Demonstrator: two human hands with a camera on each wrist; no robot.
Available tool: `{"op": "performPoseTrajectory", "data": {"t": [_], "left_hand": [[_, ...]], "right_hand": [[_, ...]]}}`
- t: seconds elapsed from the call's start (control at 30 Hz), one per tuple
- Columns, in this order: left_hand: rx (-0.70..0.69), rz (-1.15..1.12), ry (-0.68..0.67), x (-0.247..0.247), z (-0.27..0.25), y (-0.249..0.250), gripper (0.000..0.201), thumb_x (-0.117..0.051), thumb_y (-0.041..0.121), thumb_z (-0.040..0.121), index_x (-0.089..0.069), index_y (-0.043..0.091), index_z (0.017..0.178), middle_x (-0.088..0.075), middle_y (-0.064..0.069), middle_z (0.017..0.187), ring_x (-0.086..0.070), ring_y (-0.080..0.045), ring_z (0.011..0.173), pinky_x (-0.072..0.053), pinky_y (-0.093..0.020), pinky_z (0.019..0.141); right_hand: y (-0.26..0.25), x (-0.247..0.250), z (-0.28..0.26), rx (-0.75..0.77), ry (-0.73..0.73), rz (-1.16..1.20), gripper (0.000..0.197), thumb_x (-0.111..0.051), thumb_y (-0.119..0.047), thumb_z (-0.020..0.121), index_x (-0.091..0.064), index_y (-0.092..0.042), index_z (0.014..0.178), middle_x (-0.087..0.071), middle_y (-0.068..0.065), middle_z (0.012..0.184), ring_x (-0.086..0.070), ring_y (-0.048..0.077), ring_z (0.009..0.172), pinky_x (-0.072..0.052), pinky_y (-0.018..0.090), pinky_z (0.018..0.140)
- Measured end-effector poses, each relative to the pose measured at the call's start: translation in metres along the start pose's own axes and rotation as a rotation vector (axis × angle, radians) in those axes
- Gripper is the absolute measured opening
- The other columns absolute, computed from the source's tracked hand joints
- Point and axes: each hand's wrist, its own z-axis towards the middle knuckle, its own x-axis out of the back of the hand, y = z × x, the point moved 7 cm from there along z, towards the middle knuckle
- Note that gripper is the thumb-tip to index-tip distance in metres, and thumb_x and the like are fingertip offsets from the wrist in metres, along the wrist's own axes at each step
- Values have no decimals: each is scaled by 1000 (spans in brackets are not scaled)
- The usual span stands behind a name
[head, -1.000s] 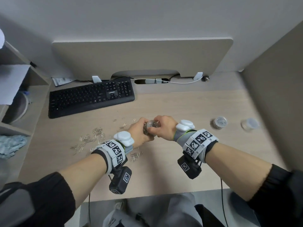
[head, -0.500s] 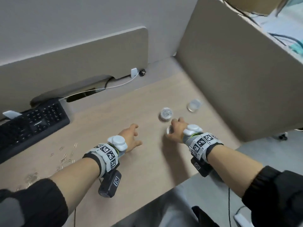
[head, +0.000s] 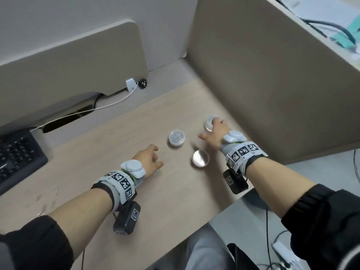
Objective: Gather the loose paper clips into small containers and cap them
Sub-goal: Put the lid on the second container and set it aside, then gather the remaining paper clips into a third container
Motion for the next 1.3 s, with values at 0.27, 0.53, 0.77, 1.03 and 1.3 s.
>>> {"op": "performPoseTrajectory", "data": {"t": [0.27, 0.53, 0.77, 1.03, 1.3], "left_hand": [[61, -33, 26, 7, 2, -18, 53, -70, 34, 84, -48, 19, 130, -62, 6, 107, -64, -19, 93, -51, -34, 89], [65, -55, 54, 21, -13, -19, 55, -72, 33, 84, -47, 19, 132, -60, 6, 111, -60, -17, 95, -48, -30, 87], [-36, -167, 179, 61, -53, -16, 78, -79, 39, 77, -39, 17, 140, -54, 4, 133, -56, -19, 114, -38, -25, 90], [26, -358, 313, 105, -129, -81, 60, -85, 41, 69, -46, 24, 112, -59, 7, 103, -54, -6, 62, -39, -25, 58], [171, -438, 276, 114, -205, -187, 51, -80, 55, 53, -58, 35, 95, -68, 9, 99, -60, -13, 69, -53, -39, 69]], "right_hand": [[-13, 13, 24, 6, -55, -219, 51, -56, -40, 90, -38, -20, 134, -32, 11, 134, -57, 35, 88, -47, 40, 77], [-28, 21, 6, -6, -39, -195, 44, -51, -41, 83, -42, -28, 124, -41, 7, 119, -56, 33, 83, -50, 41, 75], [-141, 13, -58, 245, -57, 111, 66, -55, -60, 70, -48, -30, 129, -58, 7, 120, -59, 31, 104, -48, 37, 88], [-257, -69, -150, 449, -418, 178, 60, -59, -72, 68, -61, -21, 98, -69, 9, 84, -62, 23, 52, -56, 37, 57], [-341, -129, -222, 778, -573, 12, 53, -75, -33, 70, -56, -32, 120, -61, 5, 105, -60, 25, 87, -52, 36, 82]]}}
